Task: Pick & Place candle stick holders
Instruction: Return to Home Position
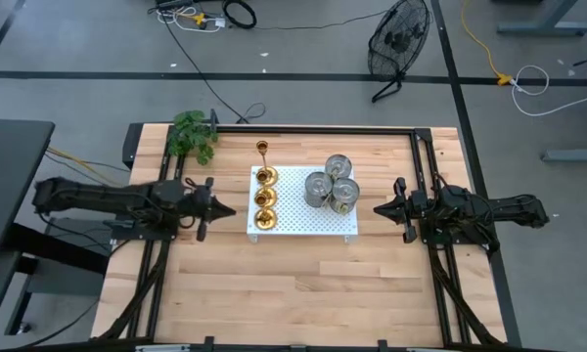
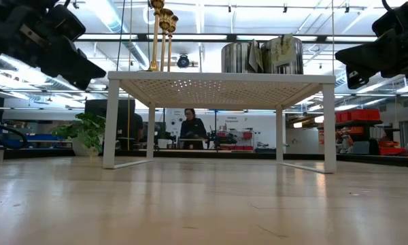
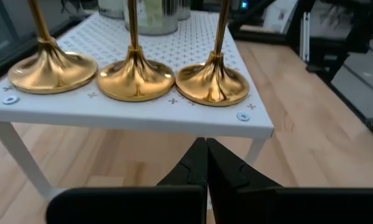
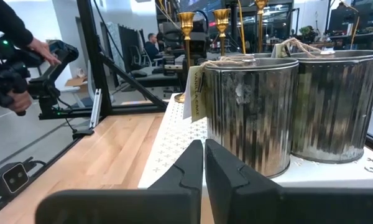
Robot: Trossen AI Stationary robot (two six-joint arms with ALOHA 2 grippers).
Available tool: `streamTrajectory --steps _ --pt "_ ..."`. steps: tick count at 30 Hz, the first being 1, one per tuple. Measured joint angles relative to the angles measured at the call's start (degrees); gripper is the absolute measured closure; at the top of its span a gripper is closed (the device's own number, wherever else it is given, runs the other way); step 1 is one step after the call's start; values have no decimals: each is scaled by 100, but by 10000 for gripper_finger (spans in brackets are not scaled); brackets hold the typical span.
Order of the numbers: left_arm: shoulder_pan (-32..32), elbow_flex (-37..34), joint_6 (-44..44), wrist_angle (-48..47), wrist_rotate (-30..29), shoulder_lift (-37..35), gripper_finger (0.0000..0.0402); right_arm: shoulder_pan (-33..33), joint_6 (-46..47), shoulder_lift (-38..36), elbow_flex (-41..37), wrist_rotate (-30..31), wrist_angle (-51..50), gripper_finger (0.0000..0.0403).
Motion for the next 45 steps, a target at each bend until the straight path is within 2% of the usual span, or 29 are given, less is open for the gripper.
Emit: streamTrajectory --steps 16,27,37,45 --pt "53 -972 2 496 -162 -1382 400 1 0 0 0 0 0 382" --pt "53 -1079 106 280 -145 -2262 400 0 0 0 0 0 2 382" --pt "53 -1081 186 224 -59 -2669 400 1 0 0 0 0 2 382" --pt "-22 -1087 186 205 82 -2669 400 1 0 0 0 0 2 382"
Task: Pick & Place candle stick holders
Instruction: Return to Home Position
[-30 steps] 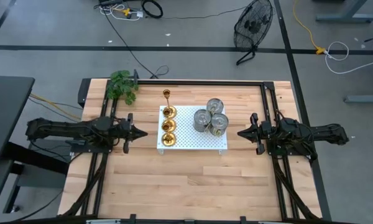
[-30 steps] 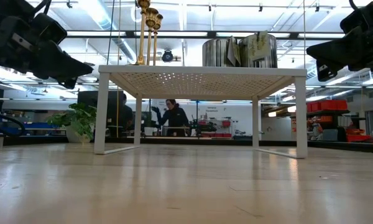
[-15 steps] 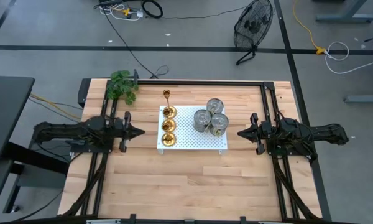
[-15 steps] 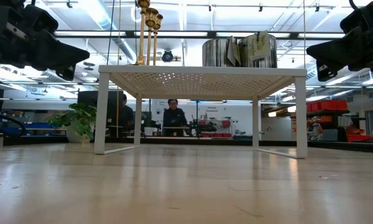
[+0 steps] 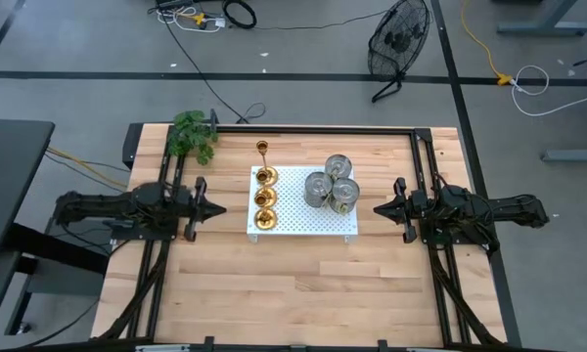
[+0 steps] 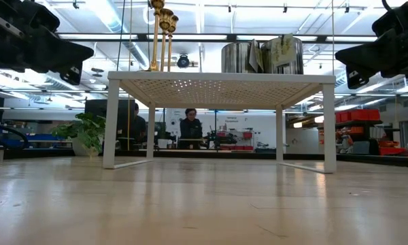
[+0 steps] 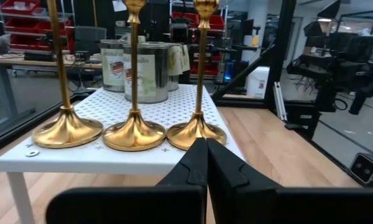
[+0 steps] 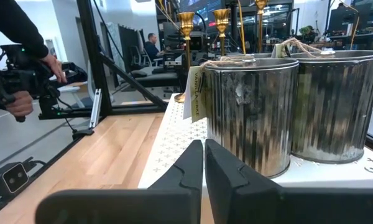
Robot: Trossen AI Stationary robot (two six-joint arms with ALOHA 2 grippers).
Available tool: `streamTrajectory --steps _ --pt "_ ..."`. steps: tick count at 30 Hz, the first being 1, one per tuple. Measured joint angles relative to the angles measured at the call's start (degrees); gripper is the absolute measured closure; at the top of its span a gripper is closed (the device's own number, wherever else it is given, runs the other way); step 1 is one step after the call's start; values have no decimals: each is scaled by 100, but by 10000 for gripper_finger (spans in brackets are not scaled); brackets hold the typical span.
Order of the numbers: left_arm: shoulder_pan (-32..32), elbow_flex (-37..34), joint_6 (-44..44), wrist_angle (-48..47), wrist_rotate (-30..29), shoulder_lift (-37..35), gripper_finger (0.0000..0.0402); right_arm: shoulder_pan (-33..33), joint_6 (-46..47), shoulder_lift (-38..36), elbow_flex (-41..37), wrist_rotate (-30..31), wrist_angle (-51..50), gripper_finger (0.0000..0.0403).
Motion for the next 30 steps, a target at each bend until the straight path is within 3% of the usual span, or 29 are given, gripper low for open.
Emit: streamTrajectory --steps 30 --pt "-124 -13 -44 174 -496 35 368 -1 0 0 0 -2 -2 382"
